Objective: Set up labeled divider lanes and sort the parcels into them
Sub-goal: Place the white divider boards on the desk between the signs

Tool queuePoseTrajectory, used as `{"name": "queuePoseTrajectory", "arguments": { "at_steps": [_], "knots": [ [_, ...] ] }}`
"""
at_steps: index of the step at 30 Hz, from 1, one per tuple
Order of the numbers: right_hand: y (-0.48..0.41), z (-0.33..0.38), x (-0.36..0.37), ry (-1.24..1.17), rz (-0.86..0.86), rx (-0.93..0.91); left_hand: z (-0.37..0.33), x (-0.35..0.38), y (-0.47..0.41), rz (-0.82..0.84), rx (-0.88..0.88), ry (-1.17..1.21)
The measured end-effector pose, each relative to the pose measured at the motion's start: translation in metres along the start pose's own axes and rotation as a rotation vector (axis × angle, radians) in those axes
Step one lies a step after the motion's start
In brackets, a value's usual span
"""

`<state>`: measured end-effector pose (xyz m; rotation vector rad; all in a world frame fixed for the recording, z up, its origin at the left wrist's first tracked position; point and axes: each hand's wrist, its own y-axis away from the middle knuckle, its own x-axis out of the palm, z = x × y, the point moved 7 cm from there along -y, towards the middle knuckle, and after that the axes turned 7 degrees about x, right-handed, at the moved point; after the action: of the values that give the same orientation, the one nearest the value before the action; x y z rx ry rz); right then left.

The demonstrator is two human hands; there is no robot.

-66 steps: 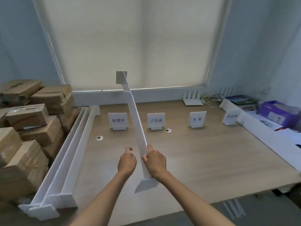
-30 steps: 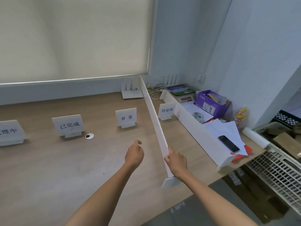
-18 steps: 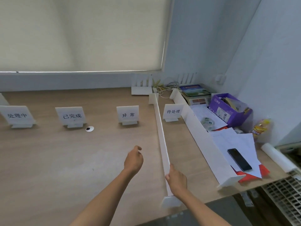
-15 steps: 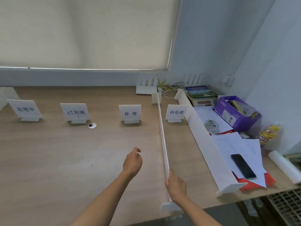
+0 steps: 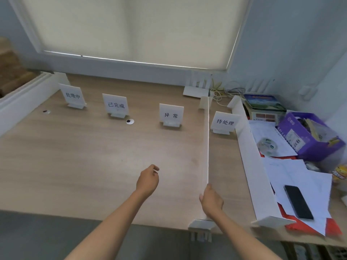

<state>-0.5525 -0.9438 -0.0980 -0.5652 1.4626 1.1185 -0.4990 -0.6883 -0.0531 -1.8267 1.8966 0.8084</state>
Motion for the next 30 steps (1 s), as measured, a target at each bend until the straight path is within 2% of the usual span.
{"name": "queuePoseTrajectory", "arguments": {
  "at_steps": [5, 9, 15, 21, 25, 30],
  "knots": [
    [0.011, 0.024, -0.024, 0.092, -0.137, -0.004, 0.024, -0.048, 0.015, -0.086, -0.003, 0.021],
    [0.039, 0.082, -0.034, 0.124, -0.205, -0.113, 0.063, -0.11, 0.038, -0.158, -0.013, 0.041],
    [0.131, 0.233, 0.001, 0.11, -0.157, -0.361, 0.158, -0.241, 0.101, -0.311, -0.077, 0.042],
    [0.233, 0.386, 0.047, 0.105, -0.079, -0.625, 0.27, -0.372, 0.175, -0.502, -0.219, 0.058],
    [0.281, 0.46, 0.071, 0.117, -0.028, -0.735, 0.333, -0.428, 0.216, -0.605, -0.319, 0.053],
    [0.307, 0.55, 0.094, 0.127, 0.0, -0.805, 0.392, -0.482, 0.222, -0.71, -0.389, 0.089]
  ]
}}
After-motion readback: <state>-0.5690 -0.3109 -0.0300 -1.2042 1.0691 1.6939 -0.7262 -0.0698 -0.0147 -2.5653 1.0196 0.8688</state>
